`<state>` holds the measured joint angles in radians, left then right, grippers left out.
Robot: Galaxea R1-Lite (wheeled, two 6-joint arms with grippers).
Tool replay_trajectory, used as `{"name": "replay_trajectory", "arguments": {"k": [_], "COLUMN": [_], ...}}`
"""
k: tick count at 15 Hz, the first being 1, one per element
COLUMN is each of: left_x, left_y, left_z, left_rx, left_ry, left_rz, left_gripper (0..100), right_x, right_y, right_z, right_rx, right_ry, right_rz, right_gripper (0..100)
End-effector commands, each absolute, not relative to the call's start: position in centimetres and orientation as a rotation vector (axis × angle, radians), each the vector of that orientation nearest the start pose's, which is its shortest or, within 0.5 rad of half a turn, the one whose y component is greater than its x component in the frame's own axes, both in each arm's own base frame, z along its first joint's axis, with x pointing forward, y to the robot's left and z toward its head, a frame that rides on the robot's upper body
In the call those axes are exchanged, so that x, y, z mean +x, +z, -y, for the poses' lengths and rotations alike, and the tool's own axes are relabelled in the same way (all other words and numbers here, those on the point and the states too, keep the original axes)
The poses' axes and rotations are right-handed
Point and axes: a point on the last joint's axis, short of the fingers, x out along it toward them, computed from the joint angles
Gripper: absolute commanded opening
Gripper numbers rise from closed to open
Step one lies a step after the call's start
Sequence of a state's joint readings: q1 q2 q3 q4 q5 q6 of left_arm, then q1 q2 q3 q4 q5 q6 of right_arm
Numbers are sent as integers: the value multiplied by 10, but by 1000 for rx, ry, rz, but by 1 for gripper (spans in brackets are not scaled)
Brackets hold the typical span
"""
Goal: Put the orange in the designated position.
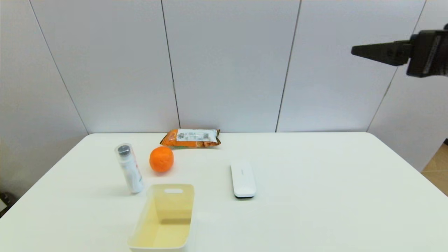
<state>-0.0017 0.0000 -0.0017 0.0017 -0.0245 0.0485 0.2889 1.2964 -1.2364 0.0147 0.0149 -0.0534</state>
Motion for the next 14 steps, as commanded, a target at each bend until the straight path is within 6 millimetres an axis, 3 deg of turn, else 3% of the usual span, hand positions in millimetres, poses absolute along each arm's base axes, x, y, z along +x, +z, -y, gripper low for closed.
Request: {"name": "replay_trajectory", "arguments": {"k": [1, 7, 14], "left_x": [-23, -23, -23], "left_y": [76, 76, 76], "left_z": [1, 1, 1], "left_rx": [49, 49, 49], "left_ry": [-26, -26, -26], "left_rz": [1, 1, 1], "left_gripper": [100, 100, 100], "right_x": [133, 83, 23], "right_y": [320, 290, 231], "right_z": [-24, -12, -4], "right_rx": [-52, -50, -53], "right_ry": [193, 150, 168], "right_rz": [-66, -46, -14], "right_gripper": [100, 100, 100]}}
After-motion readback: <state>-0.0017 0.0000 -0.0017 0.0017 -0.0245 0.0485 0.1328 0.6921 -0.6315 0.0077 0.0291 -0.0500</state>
